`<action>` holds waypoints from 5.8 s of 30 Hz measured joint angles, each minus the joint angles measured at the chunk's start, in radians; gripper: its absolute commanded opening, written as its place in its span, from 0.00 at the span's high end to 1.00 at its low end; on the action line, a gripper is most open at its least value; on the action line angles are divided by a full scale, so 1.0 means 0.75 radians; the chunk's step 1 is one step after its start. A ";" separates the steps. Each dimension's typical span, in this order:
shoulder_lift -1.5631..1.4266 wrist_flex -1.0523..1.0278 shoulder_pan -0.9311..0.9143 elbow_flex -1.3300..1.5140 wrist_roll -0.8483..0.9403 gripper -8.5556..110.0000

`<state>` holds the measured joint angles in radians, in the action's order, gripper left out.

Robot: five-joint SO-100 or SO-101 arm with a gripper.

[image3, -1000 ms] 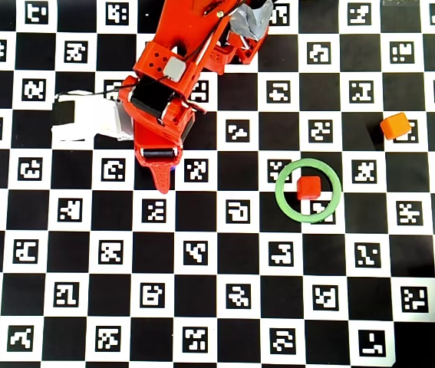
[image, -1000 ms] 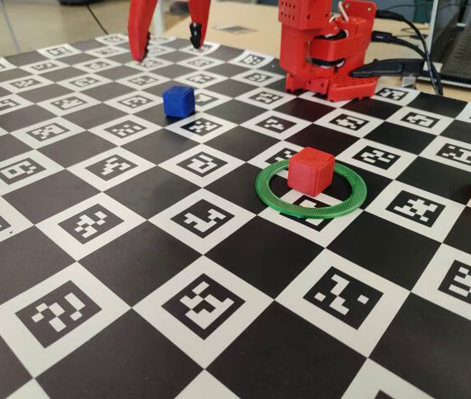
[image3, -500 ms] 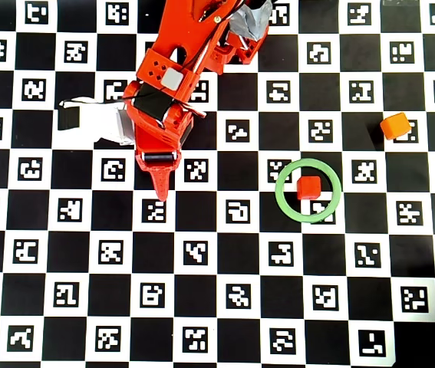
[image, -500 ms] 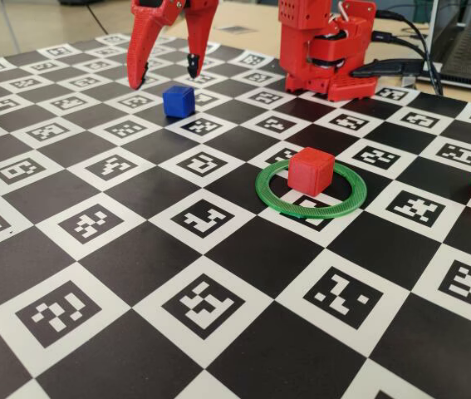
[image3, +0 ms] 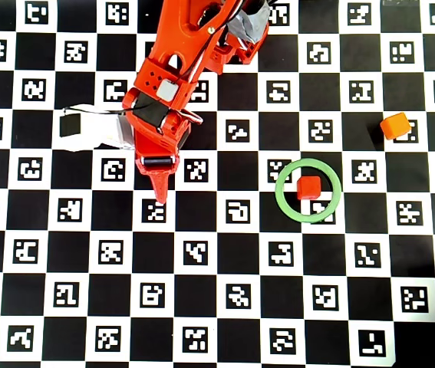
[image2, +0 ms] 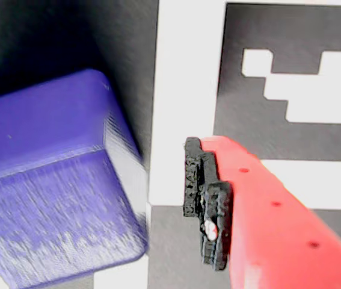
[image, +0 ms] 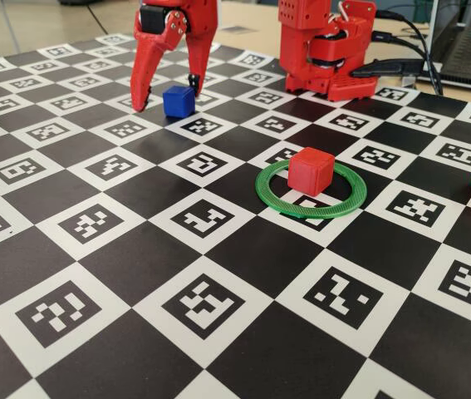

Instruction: Grab the red cube then put it in the green circle then put the blue cube on top and finally the orange cube on top

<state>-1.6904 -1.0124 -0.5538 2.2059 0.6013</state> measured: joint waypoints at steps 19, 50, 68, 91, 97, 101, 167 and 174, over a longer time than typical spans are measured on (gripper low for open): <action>0.008 0.031 0.000 0.008 0.084 0.50; 0.029 0.082 0.012 0.010 0.397 0.50; 0.029 0.110 0.012 0.020 0.403 0.73; 0.029 -0.155 0.014 -0.149 0.223 0.83; 0.029 -0.436 0.072 -0.438 0.027 0.83; 0.029 -0.599 0.145 -0.642 -0.127 0.83; 0.440 -0.657 1.354 -1.045 -1.438 0.83; 0.411 -0.548 1.354 -0.933 -1.454 0.83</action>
<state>-1.3821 -1.4235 0.4617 1.5064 -0.4893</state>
